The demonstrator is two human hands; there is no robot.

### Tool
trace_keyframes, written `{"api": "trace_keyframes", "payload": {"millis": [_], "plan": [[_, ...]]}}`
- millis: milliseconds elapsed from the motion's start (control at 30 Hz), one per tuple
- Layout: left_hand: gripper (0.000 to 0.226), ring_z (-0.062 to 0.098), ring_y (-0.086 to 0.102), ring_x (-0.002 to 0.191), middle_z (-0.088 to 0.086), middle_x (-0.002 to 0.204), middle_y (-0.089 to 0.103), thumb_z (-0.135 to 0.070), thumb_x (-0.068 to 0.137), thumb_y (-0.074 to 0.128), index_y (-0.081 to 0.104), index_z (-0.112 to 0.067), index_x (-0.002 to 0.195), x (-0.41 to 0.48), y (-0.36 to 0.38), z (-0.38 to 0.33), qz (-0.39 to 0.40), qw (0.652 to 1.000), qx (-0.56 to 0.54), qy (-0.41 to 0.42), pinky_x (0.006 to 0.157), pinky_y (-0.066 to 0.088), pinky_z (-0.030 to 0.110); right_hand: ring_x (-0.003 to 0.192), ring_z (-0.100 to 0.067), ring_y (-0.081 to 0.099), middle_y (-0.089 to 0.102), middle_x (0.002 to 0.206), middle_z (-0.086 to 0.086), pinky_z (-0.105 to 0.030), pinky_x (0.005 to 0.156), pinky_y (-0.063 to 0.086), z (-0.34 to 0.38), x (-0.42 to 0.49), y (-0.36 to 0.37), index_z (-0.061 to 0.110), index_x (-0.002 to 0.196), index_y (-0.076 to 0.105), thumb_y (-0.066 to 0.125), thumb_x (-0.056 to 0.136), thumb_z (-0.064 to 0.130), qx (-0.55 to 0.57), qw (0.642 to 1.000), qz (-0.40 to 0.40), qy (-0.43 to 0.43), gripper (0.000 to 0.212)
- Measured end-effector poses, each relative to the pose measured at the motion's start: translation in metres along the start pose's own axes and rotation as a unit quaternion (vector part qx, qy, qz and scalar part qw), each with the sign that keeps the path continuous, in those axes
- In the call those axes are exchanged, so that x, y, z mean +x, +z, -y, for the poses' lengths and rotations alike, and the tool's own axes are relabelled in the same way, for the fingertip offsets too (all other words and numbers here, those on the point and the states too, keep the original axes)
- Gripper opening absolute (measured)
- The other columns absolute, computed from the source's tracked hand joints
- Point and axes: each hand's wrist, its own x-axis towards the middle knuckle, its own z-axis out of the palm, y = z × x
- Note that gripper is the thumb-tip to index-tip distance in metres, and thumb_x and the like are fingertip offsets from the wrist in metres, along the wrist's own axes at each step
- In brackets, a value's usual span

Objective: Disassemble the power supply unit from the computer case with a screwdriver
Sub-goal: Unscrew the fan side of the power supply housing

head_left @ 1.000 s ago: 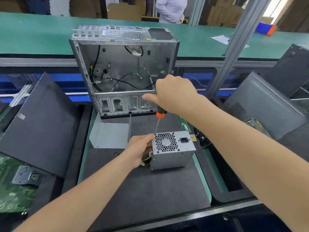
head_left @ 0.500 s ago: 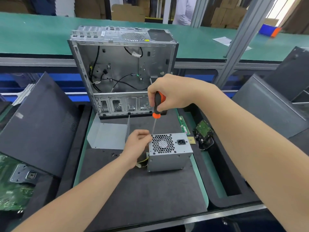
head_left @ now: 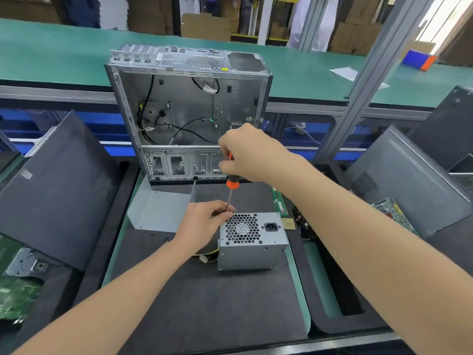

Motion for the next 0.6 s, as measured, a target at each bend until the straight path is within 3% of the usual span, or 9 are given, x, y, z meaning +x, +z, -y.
{"api": "trace_keyframes", "payload": {"millis": [67,167,300,400,467,533,600], "plan": [[0.01,-0.01,0.068,0.088,-0.016,0.095,0.078,-0.017,0.095,0.076,0.082,-0.02,0.103,0.0,0.001,0.0,-0.005,1.0,-0.001,0.001,0.079,0.045,0.002,0.087,-0.022,0.062,0.062,0.088,0.005,-0.041,0.075,0.056,-0.007,-0.003,-0.008,0.017,0.089,0.064,0.071,0.09,0.026,0.037,0.995,0.032,-0.083,0.012],[0.01,-0.01,0.068,0.089,-0.016,0.097,0.078,-0.017,0.096,0.075,0.081,-0.019,0.104,-0.002,0.002,0.0,-0.008,1.0,0.001,0.002,0.079,0.046,0.003,0.085,-0.008,0.061,0.06,0.085,0.019,-0.038,0.079,0.056,-0.014,-0.004,-0.018,0.027,0.089,0.07,0.079,0.082,0.02,0.066,0.983,0.074,-0.157,0.014],[0.009,-0.003,0.07,0.088,-0.013,0.094,0.078,-0.016,0.096,0.075,0.081,-0.017,0.102,-0.004,0.003,-0.002,-0.024,1.0,0.001,-0.001,0.078,0.049,0.007,0.089,-0.014,0.061,0.061,0.089,0.02,-0.041,0.079,0.054,-0.016,-0.002,-0.021,0.031,0.098,0.066,0.078,0.076,0.015,0.076,0.978,0.099,-0.165,0.03],[0.008,-0.004,0.068,0.089,-0.011,0.091,0.079,-0.017,0.097,0.074,0.081,-0.018,0.1,-0.005,0.005,-0.005,-0.034,0.999,0.02,0.005,0.075,0.046,0.004,0.078,-0.018,0.059,0.059,0.083,0.01,-0.035,0.059,0.046,-0.011,-0.004,-0.012,0.023,0.091,0.059,0.074,0.084,0.044,0.031,0.993,0.049,-0.099,0.027],[0.009,-0.006,0.067,0.09,-0.011,0.092,0.079,-0.019,0.097,0.074,0.081,-0.018,0.101,-0.004,0.005,-0.006,-0.03,0.999,0.032,-0.001,0.076,0.044,0.001,0.06,-0.019,0.045,0.046,0.076,0.001,-0.03,0.049,0.031,0.0,-0.003,-0.004,0.02,0.073,0.044,0.058,0.089,0.072,-0.049,0.999,-0.016,0.009,0.056],[0.009,-0.005,0.067,0.085,-0.01,0.091,0.078,-0.019,0.097,0.074,0.081,-0.018,0.102,-0.003,0.004,-0.005,-0.021,0.999,0.033,-0.005,0.075,0.045,0.002,0.055,-0.019,0.036,0.039,0.073,-0.002,-0.029,0.047,0.025,0.011,-0.002,-0.001,0.018,0.068,0.034,0.049,0.095,0.071,-0.084,0.994,-0.036,0.065,0.062],[0.008,-0.004,0.068,0.084,-0.01,0.092,0.078,-0.019,0.097,0.074,0.081,-0.018,0.101,-0.003,0.002,-0.005,-0.009,1.0,0.029,-0.003,0.076,0.047,0.004,0.056,-0.021,0.04,0.043,0.076,-0.005,-0.029,0.047,0.027,0.007,0.003,0.002,0.014,0.071,0.039,0.058,0.099,0.053,-0.062,0.997,-0.023,0.051,0.051]]}}
